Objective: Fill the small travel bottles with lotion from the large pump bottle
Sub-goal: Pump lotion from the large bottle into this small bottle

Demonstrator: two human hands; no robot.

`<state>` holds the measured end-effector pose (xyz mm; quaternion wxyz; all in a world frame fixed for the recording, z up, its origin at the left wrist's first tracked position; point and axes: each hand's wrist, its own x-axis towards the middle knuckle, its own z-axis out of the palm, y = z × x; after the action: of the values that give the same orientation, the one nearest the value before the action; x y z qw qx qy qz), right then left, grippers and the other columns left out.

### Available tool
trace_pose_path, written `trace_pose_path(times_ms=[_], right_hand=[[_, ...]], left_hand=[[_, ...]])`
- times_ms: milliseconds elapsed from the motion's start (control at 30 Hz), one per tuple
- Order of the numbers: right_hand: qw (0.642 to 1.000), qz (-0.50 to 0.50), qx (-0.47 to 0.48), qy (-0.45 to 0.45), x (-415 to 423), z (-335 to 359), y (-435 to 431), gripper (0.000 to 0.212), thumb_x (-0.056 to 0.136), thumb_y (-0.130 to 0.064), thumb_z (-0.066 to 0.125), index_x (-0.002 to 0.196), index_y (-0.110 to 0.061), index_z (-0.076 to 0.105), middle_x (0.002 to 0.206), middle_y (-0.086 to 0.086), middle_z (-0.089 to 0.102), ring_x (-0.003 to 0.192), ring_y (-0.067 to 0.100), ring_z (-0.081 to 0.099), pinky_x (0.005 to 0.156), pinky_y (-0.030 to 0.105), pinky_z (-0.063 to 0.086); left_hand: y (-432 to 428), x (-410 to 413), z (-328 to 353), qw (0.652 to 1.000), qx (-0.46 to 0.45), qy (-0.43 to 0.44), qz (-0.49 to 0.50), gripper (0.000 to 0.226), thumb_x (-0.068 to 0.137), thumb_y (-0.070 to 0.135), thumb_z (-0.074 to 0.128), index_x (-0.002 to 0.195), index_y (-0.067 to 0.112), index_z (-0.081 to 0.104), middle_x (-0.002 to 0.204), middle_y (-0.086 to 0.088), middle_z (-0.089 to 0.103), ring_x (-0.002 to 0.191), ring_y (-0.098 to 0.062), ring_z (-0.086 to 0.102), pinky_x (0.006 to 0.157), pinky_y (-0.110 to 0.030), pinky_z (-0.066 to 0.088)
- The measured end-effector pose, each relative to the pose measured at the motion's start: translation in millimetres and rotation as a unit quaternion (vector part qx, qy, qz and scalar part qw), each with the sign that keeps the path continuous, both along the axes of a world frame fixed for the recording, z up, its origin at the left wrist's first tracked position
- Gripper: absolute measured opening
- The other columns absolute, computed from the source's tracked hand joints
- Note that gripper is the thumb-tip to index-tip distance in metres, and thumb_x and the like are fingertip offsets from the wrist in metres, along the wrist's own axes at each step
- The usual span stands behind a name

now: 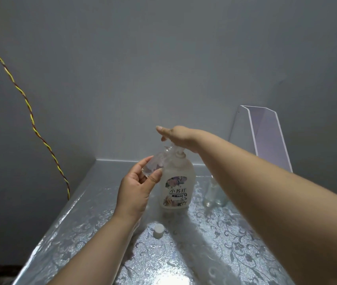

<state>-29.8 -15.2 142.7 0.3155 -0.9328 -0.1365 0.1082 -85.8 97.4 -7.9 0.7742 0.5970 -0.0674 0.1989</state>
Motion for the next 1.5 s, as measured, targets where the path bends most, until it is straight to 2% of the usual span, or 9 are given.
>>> trace_pose_path(times_ms=[100, 333, 500, 767, 1000, 1133, 1233, 1367, 1500], right_hand=[[1.0, 0.004, -0.015, 0.004, 2.0, 1.0, 0.0, 0.061, 0.102, -0.045, 0.026, 0.141, 0.0, 0.041, 0.148, 0.012, 0.04, 0.137, 0.023, 0.037, 0.111, 0.034, 0.027], [1.0, -0.004, 0.007, 0.019, 6.7, -13.4, 1.3, 0.057, 0.102, -0.044, 0.031, 0.138, -0.003, 0.046, 0.145, 0.01, 0.043, 0.137, 0.025, 0.037, 0.109, 0.038, 0.029], [1.0, -0.001, 0.009, 0.026, 4.6, -12.7, 0.7, 0.059, 0.101, -0.047, 0.031, 0.138, -0.004, 0.047, 0.146, 0.01, 0.041, 0.138, 0.023, 0.034, 0.105, 0.036, 0.03], [1.0, 0.013, -0.009, 0.025, 7.2, -0.9, 0.5, 0.061, 0.101, -0.049, 0.028, 0.14, -0.005, 0.044, 0.149, 0.012, 0.037, 0.14, 0.025, 0.032, 0.113, 0.036, 0.024], [1.0, 0.004, -0.004, 0.017, 10.4, -14.1, 1.5, 0.057, 0.101, -0.045, 0.032, 0.134, -0.003, 0.051, 0.142, 0.01, 0.046, 0.136, 0.023, 0.038, 0.11, 0.037, 0.028], [1.0, 0.008, -0.001, 0.021, 8.8, -14.2, 2.3, 0.058, 0.101, -0.046, 0.031, 0.138, -0.004, 0.046, 0.144, 0.009, 0.045, 0.137, 0.023, 0.036, 0.111, 0.039, 0.027], [1.0, 0.011, -0.014, 0.025, 7.1, -4.9, 0.6, 0.061, 0.1, -0.049, 0.029, 0.14, -0.005, 0.044, 0.147, 0.011, 0.04, 0.14, 0.024, 0.033, 0.113, 0.038, 0.024], [0.999, 0.018, -0.033, 0.019, 8.4, 1.4, -0.2, 0.062, 0.1, -0.049, 0.028, 0.14, -0.004, 0.044, 0.149, 0.012, 0.037, 0.14, 0.025, 0.033, 0.112, 0.035, 0.025], [0.999, 0.016, -0.026, 0.022, 13.7, -6.9, -1.7, 0.06, 0.1, -0.049, 0.032, 0.134, -0.004, 0.051, 0.149, 0.012, 0.038, 0.14, 0.025, 0.032, 0.111, 0.036, 0.024]], left_hand=[[1.0, 0.5, 0.4, 1.0, -0.002, -0.006, -0.011, 0.041, 0.068, 0.038, 0.082, 0.107, 0.043, 0.07, 0.088, -0.007, 0.054, 0.085, -0.022, 0.052, 0.091, -0.041, 0.047], [-5.0, -3.1, -5.7, 1.0, -0.019, 0.002, -0.023, 0.039, 0.075, 0.016, 0.072, 0.111, 0.028, 0.063, 0.08, 0.012, 0.073, 0.082, -0.005, 0.068, 0.072, -0.015, 0.051], [-5.5, -5.2, -6.0, 0.999, -0.03, 0.0, -0.021, 0.043, 0.072, 0.021, 0.074, 0.113, 0.027, 0.064, 0.086, 0.008, 0.075, 0.086, -0.008, 0.069, 0.072, -0.016, 0.052], [2.4, 3.0, 1.6, 1.0, -0.007, -0.01, -0.02, 0.066, 0.055, 0.059, 0.086, 0.116, 0.041, 0.066, 0.097, -0.004, 0.051, 0.092, -0.023, 0.05, 0.1, -0.052, 0.045], [-6.8, -4.4, -3.9, 0.999, -0.039, 0.009, -0.028, 0.043, 0.069, 0.024, 0.074, 0.11, 0.027, 0.064, 0.085, 0.007, 0.075, 0.085, -0.01, 0.069, 0.073, -0.017, 0.053], [-7.4, -6.9, -3.1, 0.999, -0.044, 0.008, -0.026, 0.043, 0.069, 0.022, 0.073, 0.11, 0.027, 0.063, 0.084, 0.007, 0.075, 0.083, -0.007, 0.07, 0.07, -0.015, 0.052], [-5.4, -4.7, 1.8, 0.999, -0.037, 0.003, -0.021, 0.045, 0.067, 0.026, 0.076, 0.111, 0.027, 0.065, 0.089, 0.003, 0.072, 0.087, -0.012, 0.066, 0.08, -0.022, 0.053], [0.2, -1.2, 2.8, 1.0, -0.019, -0.001, -0.024, 0.052, 0.066, 0.041, 0.082, 0.115, 0.032, 0.067, 0.085, -0.007, 0.048, 0.085, -0.022, 0.051, 0.091, -0.035, 0.05], [-4.2, -4.2, 1.6, 0.999, -0.029, 0.006, -0.024, 0.051, 0.068, 0.029, 0.076, 0.118, 0.025, 0.064, 0.076, 0.005, 0.065, 0.084, -0.011, 0.063, 0.077, -0.019, 0.052]])
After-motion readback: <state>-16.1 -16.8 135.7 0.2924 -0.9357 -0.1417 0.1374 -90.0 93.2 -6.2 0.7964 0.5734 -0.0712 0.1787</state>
